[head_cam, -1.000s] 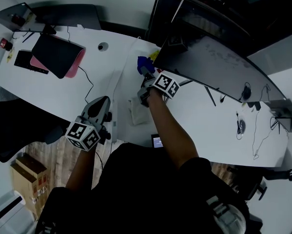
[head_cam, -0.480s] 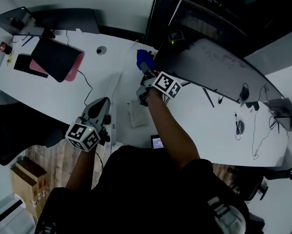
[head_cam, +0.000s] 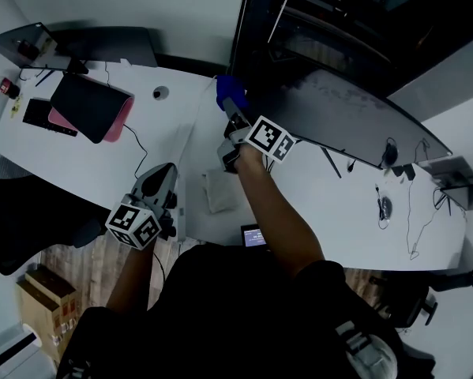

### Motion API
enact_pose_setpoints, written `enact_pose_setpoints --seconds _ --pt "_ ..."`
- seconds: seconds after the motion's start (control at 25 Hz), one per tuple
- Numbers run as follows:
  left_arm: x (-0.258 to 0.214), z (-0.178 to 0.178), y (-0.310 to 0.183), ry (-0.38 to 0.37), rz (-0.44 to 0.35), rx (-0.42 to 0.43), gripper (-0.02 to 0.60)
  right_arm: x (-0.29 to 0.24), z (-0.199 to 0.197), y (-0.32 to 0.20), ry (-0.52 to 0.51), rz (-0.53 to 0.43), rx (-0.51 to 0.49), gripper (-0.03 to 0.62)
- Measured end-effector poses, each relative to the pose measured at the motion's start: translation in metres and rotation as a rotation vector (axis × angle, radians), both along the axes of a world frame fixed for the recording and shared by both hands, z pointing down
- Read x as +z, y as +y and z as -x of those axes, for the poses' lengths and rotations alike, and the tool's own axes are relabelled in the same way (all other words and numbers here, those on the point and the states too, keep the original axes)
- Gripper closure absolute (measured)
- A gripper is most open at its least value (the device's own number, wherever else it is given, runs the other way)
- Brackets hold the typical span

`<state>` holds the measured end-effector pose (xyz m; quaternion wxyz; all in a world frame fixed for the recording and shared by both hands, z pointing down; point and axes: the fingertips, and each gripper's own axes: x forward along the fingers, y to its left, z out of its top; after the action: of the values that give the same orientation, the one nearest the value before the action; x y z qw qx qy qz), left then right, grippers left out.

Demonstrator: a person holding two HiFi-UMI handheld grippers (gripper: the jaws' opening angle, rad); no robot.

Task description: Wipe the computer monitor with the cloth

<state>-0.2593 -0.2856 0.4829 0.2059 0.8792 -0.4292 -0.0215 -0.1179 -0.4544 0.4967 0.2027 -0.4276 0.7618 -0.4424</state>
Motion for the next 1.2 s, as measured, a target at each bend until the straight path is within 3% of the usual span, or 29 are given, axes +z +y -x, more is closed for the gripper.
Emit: enact_pose_setpoints --seconds 1.2 --pt "-0.014 -0.017 0.016 0.004 -0.038 0.018 0.588 -0.153 -0.003 -0.002 -0.083 -0.279 0.015 0.502"
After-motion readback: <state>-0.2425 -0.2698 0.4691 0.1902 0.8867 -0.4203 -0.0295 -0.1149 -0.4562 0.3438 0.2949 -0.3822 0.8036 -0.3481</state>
